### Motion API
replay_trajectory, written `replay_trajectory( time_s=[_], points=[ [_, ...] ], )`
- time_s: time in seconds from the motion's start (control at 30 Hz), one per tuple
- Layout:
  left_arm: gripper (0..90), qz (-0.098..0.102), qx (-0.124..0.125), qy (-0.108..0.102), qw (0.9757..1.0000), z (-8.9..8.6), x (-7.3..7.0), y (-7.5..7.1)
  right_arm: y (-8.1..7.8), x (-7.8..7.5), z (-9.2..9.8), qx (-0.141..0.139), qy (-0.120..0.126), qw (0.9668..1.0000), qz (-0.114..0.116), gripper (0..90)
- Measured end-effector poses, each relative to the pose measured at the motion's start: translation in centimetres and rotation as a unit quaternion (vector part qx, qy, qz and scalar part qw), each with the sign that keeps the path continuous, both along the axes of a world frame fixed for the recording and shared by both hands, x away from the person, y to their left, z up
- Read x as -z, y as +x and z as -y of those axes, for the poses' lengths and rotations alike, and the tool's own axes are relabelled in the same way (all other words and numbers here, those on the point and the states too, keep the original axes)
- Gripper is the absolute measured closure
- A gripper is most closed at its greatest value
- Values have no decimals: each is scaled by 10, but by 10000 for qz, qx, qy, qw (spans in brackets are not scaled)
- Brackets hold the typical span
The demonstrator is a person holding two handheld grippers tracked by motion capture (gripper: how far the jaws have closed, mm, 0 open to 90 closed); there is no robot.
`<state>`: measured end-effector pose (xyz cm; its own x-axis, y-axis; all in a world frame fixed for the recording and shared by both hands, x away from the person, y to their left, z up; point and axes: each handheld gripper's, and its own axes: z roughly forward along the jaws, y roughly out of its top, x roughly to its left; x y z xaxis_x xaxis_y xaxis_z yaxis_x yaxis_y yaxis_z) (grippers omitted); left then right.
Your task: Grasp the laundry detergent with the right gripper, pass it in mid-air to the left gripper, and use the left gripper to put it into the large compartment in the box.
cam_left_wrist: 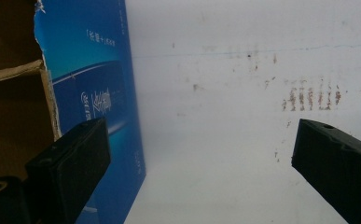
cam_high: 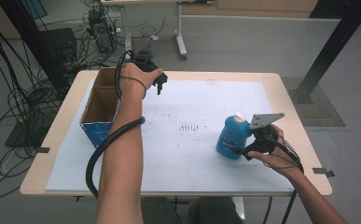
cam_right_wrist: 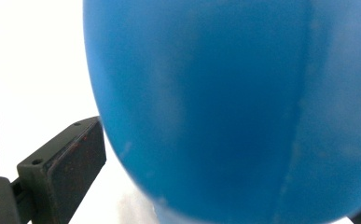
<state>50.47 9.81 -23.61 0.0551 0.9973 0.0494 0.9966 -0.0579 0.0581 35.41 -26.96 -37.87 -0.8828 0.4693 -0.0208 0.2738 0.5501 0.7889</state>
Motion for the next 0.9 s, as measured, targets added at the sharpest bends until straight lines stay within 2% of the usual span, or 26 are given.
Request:
replay_trajectory(
  time_s=[0.9],
  points=[
    [51,19,14,-5,10000,0,-1,1,-1,-1,-2,-48,-14,10000,70,24]
  ],
)
